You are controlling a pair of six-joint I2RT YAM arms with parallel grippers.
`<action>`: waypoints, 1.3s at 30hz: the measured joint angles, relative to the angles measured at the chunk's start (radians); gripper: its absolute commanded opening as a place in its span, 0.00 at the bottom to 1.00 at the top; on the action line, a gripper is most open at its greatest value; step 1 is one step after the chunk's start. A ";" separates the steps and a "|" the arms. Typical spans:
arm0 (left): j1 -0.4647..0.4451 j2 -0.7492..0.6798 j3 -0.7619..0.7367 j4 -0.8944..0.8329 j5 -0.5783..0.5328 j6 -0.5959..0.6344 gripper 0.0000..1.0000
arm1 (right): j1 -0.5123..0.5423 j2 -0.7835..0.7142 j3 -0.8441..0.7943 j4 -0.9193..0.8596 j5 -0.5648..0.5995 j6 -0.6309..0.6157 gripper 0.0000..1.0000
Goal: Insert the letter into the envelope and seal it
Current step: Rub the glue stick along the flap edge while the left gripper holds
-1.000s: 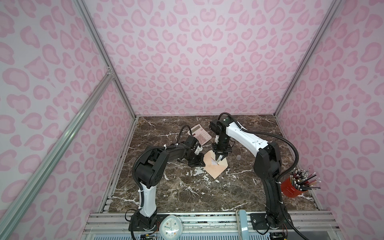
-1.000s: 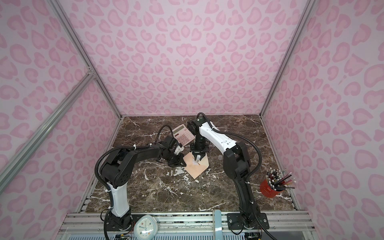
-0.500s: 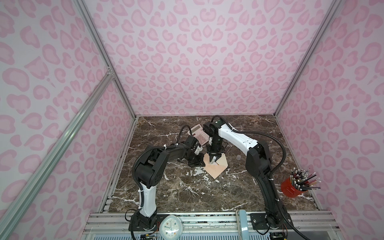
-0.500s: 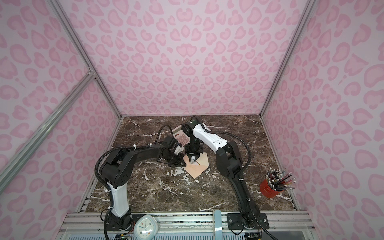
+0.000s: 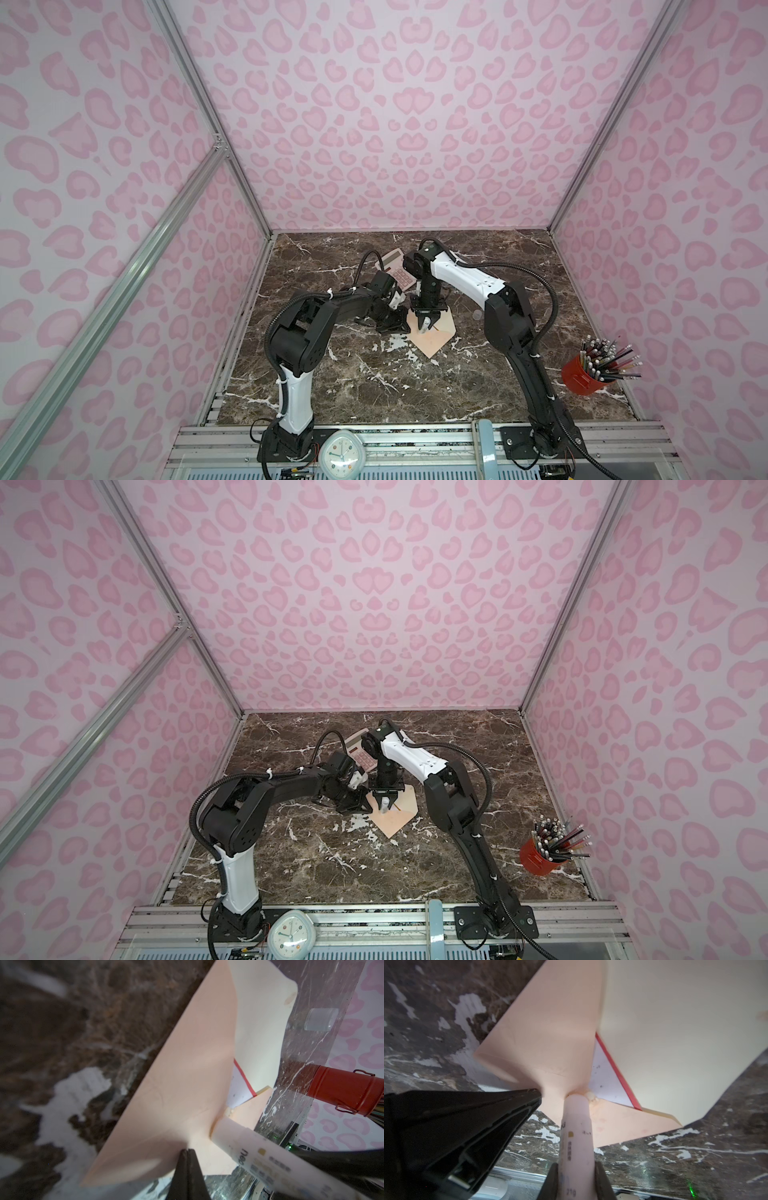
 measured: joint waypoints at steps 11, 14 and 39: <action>0.000 0.000 0.000 0.000 0.000 0.003 0.04 | -0.008 0.010 0.008 -0.011 0.005 -0.008 0.00; 0.000 -0.001 0.000 0.000 0.000 0.003 0.04 | -0.009 0.010 0.008 -0.012 0.005 -0.008 0.00; 0.000 -0.007 0.010 -0.026 -0.020 0.017 0.04 | -0.021 0.001 0.008 -0.013 0.033 -0.007 0.00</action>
